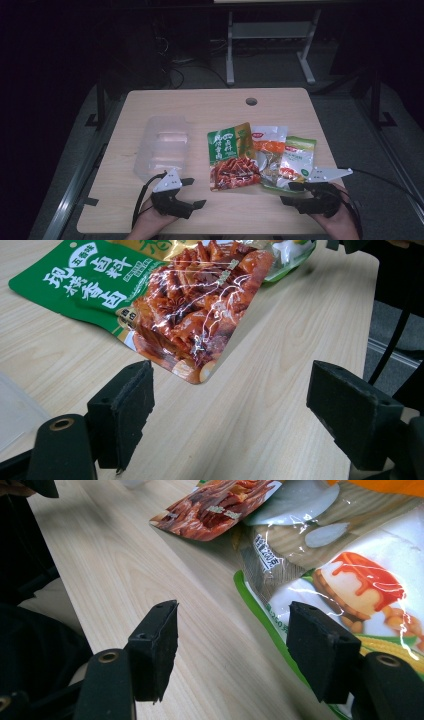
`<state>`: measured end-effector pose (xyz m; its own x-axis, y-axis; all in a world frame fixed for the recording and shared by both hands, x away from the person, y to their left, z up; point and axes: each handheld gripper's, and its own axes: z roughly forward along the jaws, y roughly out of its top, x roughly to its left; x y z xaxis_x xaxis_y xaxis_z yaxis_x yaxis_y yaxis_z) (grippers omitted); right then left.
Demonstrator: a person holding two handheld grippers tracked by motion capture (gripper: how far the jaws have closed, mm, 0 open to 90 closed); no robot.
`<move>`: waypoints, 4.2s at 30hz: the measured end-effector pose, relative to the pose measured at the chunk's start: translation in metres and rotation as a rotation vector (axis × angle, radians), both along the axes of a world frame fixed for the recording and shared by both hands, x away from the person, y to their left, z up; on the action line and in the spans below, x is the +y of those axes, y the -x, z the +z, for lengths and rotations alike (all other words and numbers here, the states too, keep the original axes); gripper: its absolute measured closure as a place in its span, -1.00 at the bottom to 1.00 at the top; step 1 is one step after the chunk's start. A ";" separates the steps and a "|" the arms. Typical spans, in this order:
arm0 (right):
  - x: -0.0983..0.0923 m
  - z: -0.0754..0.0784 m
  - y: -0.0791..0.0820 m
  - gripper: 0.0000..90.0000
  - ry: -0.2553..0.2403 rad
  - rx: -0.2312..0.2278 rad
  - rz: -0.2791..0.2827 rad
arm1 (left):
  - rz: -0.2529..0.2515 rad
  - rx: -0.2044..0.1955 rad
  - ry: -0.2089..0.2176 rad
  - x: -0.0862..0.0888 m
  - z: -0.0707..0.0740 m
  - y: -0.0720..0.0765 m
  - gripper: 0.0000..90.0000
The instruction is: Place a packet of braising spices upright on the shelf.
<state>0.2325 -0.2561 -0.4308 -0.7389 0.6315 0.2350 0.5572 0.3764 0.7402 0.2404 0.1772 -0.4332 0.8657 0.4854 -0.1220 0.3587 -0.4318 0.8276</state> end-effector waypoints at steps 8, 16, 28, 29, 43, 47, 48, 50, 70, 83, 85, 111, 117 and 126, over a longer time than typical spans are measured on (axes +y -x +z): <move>0.000 0.000 -0.002 -0.19 -0.034 0.003 0.006 | -0.006 -0.001 -0.003 -0.006 -0.001 0.000 -0.58; 0.008 0.014 -0.010 -0.20 -0.011 -0.013 0.008 | -0.037 -0.013 -0.020 -0.013 -0.001 0.000 -0.58; 0.035 0.043 -0.053 -0.16 0.021 -0.012 0.023 | -0.028 -0.021 -0.014 -0.010 0.001 0.002 -0.58; 0.045 0.048 -0.063 -0.16 0.033 -0.006 0.036 | -0.029 -0.022 -0.012 -0.010 0.001 0.001 -0.58; 0.082 0.068 -0.125 -0.17 0.121 0.087 0.066 | -0.032 -0.037 -0.009 -0.009 0.004 0.000 -0.58; 0.088 0.068 -0.140 -0.16 0.129 0.108 0.068 | -0.031 -0.043 -0.015 -0.008 0.005 -0.001 -0.58; 0.090 0.068 -0.144 -0.16 0.140 0.115 0.067 | -0.034 -0.043 -0.015 -0.008 0.005 -0.002 -0.58; 0.094 0.066 -0.153 -0.16 0.157 0.122 0.067 | -0.036 -0.042 -0.007 -0.009 0.006 -0.004 -0.58; 0.100 0.036 -0.209 -0.13 0.200 0.268 -0.030 | -0.058 -0.042 -0.023 -0.016 0.005 -0.003 -0.56; 0.104 0.021 -0.219 0.21 0.234 0.315 -0.066 | -0.053 -0.042 -0.022 -0.017 0.004 -0.003 -0.56; 0.105 0.020 -0.219 0.30 0.233 0.315 -0.059 | -0.055 -0.041 -0.026 -0.017 0.003 -0.004 -0.56; 0.086 0.055 -0.169 1.00 0.053 0.206 0.017 | -0.033 0.012 0.029 -0.034 0.006 -0.013 -0.47; 0.074 0.074 -0.147 1.00 -0.008 0.123 0.016 | 0.011 0.011 0.042 -0.043 0.012 -0.019 -0.37; 0.065 0.094 -0.110 1.00 -0.052 -0.007 0.054 | 0.098 0.105 0.056 -0.062 0.006 -0.050 -0.33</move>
<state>0.3427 -0.1915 -0.3373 -0.7734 0.5777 0.2609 0.5315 0.3667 0.7636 0.2909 0.1156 -0.4277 0.7957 0.5569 -0.2382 0.4825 -0.3450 0.8051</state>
